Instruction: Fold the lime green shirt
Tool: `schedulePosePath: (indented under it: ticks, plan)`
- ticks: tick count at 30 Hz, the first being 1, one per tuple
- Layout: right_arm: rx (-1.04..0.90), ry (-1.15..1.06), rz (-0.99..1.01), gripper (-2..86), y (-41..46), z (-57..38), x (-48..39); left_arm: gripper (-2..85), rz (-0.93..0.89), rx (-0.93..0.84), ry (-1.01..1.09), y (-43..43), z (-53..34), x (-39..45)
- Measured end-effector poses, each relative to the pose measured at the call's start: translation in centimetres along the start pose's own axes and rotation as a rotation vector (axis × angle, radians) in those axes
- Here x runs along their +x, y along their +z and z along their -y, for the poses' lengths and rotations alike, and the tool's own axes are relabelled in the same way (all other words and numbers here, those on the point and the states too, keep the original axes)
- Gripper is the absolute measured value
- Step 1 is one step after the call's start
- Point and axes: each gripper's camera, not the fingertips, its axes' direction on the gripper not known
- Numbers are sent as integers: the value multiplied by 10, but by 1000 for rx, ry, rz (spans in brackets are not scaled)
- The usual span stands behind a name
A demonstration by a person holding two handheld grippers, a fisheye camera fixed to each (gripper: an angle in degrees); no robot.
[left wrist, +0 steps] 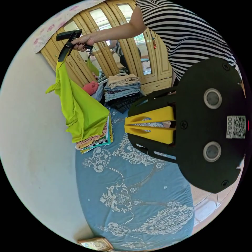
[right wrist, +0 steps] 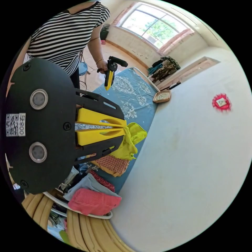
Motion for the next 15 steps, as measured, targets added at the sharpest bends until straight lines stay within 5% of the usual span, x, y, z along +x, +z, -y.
schedulePosePath:
  ticks: [15]
  plan:
    - [98, -320, 129, 1, 7, -110, -207, 14, -52, 296, 139, -139, -117, 131]
